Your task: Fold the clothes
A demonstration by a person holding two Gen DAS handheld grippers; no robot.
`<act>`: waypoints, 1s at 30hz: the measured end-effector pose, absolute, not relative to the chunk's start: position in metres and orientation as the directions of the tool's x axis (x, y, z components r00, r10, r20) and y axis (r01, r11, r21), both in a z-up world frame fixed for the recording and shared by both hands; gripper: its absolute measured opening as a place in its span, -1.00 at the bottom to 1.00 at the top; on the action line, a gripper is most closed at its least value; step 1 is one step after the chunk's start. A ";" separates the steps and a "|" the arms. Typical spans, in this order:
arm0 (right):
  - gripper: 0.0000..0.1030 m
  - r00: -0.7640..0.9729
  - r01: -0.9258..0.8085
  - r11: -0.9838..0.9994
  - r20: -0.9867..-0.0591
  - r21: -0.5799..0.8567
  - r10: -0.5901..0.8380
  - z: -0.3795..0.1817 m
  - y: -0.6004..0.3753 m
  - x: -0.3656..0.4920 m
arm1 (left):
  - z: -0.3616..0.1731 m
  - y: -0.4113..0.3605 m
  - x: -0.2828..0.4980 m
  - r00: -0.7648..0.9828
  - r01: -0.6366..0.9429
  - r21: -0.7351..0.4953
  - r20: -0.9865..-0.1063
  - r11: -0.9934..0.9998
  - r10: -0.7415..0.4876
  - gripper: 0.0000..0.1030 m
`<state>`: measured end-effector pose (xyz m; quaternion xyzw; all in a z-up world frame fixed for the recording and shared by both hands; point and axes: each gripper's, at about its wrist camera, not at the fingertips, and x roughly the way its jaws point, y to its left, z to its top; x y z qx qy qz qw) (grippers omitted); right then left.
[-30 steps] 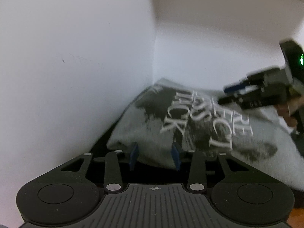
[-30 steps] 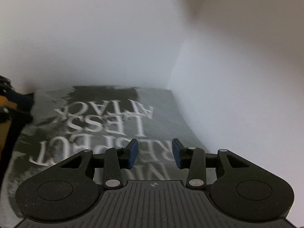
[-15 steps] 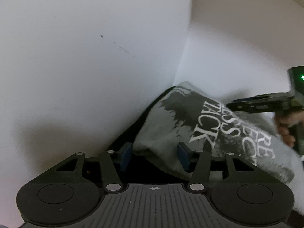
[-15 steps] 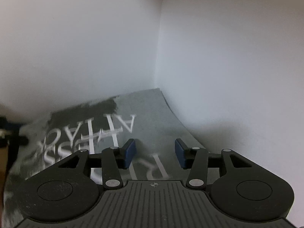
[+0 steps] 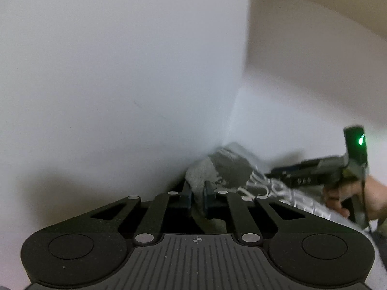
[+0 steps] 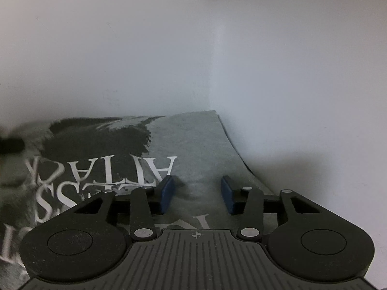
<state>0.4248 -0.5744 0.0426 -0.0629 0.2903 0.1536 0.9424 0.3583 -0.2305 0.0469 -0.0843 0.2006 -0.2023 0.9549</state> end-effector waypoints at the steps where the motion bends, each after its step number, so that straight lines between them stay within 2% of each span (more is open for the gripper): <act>1: -0.15 0.785 -0.330 0.943 -0.565 -0.037 0.253 0.044 -0.571 0.426 | 0.048 -0.226 0.358 0.848 0.336 -0.222 -0.352 0.915 -0.397 -0.88; 4: -0.17 0.791 -0.336 0.939 -0.562 -0.072 0.240 0.044 -0.561 0.428 | 0.034 -0.224 0.367 0.794 0.336 -0.231 -0.451 0.913 -0.407 -0.88; 6: -0.16 0.800 -0.328 0.941 -0.555 -0.084 0.229 0.048 -0.564 0.422 | 0.028 -0.230 0.362 0.786 0.345 -0.200 -0.472 0.917 -0.399 -0.83; 10: -0.16 0.826 -0.296 0.950 -0.527 -0.104 0.200 0.059 -0.580 0.396 | 0.028 -0.245 0.347 0.770 0.396 -0.152 -0.481 0.905 -0.418 -0.39; 15: -0.20 0.858 -0.216 0.972 -0.492 -0.088 0.146 0.059 -0.629 0.323 | 0.031 -0.269 0.328 0.748 0.482 -0.095 -0.474 0.871 -0.465 -0.01; 22: -0.20 0.878 -0.104 0.993 -0.465 0.054 0.117 0.043 -0.676 0.275 | 0.029 -0.305 0.304 0.712 0.577 -0.013 -0.482 0.817 -0.511 0.06; 27: -0.20 0.857 -0.094 0.995 -0.512 -0.039 0.061 0.018 -0.670 0.286 | 0.022 -0.314 0.299 0.699 0.577 -0.002 -0.515 0.817 -0.496 0.08; 30: -0.20 0.869 -0.087 0.995 -0.492 -0.045 0.054 0.008 -0.672 0.299 | 0.022 -0.314 0.297 0.698 0.574 0.009 -0.528 0.819 -0.484 0.08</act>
